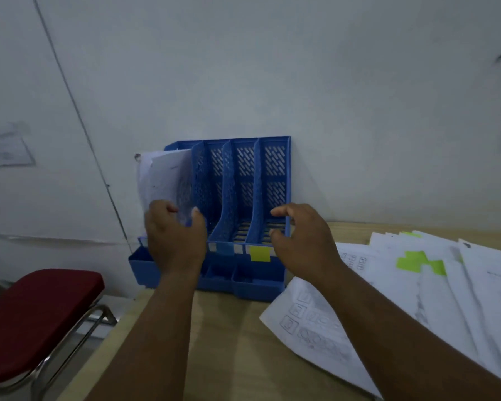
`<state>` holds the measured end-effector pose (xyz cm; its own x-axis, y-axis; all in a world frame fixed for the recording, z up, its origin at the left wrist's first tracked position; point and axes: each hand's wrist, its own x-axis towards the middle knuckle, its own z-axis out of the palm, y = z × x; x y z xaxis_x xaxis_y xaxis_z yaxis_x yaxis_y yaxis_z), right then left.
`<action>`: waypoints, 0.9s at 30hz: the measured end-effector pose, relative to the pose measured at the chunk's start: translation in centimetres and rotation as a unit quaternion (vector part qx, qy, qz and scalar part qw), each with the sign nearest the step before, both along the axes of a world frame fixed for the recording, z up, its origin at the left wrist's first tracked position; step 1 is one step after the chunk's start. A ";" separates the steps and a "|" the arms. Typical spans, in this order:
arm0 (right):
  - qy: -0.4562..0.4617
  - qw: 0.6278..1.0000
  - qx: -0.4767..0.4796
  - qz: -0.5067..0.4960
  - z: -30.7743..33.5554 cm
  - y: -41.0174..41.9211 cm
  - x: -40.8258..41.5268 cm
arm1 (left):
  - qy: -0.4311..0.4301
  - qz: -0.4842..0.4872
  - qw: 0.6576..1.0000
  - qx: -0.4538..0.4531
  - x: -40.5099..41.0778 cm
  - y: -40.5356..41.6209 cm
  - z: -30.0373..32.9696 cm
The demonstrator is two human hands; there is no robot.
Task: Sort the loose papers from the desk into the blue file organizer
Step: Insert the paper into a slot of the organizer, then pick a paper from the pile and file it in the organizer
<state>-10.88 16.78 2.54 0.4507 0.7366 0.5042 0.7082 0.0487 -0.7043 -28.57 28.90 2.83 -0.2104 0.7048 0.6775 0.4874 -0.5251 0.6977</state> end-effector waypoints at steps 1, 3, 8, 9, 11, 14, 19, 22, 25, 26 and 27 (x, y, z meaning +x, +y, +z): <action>0.001 1.000 0.001 -0.009 0.0 -0.8 0.3 | 0.019 -0.032 0.999 0.012 0.8 -1.1 -0.1; 0.002 1.000 -0.002 -0.031 0.1 -2.6 0.8 | 0.060 -0.099 0.993 0.025 2.7 -3.6 -0.3; 0.007 0.995 0.002 -0.095 -0.4 -8.5 2.9 | 0.134 -0.257 0.956 -0.039 7.6 -9.5 -0.8; 0.009 0.994 0.004 -0.107 -0.5 -9.4 3.2 | 0.144 -0.280 0.948 -0.055 8.3 -10.3 -1.0; 0.016 0.991 -0.002 -0.135 -1.0 -11.8 4.3 | 0.161 -0.314 0.933 -0.073 10.0 -12.3 -1.3; 0.030 0.984 -0.018 -0.176 -2.1 -15.6 6.6 | 0.177 -0.360 0.912 -0.082 12.8 -15.8 -2.3; 0.063 0.973 -0.062 -0.213 -3.2 -20.7 10.5 | 0.185 -0.407 0.891 -0.080 17.0 -20.7 -3.8; 0.072 0.964 -0.138 -0.217 -3.6 -22.9 13.0 | 0.197 -0.422 0.881 -0.082 18.8 -22.9 -4.8; 0.083 0.954 -0.189 -0.219 -4.0 -24.3 14.8 | 0.209 -0.433 0.872 -0.090 20.0 -24.2 -5.5; 0.078 0.952 -0.194 -0.224 -4.0 -24.5 15.0 | 0.211 -0.434 0.871 -0.094 20.2 -24.3 -5.5; 0.077 0.949 -0.195 -0.235 -4.3 -24.8 15.5 | 0.218 -0.435 0.868 -0.099 20.8 -24.6 -5.6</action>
<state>4.61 -8.05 -1.80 0.8217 0.5534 0.1363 0.4750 -0.5328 -0.7003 -7.82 4.33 -2.80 0.7061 0.5796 0.4068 0.2061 -0.7178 0.6650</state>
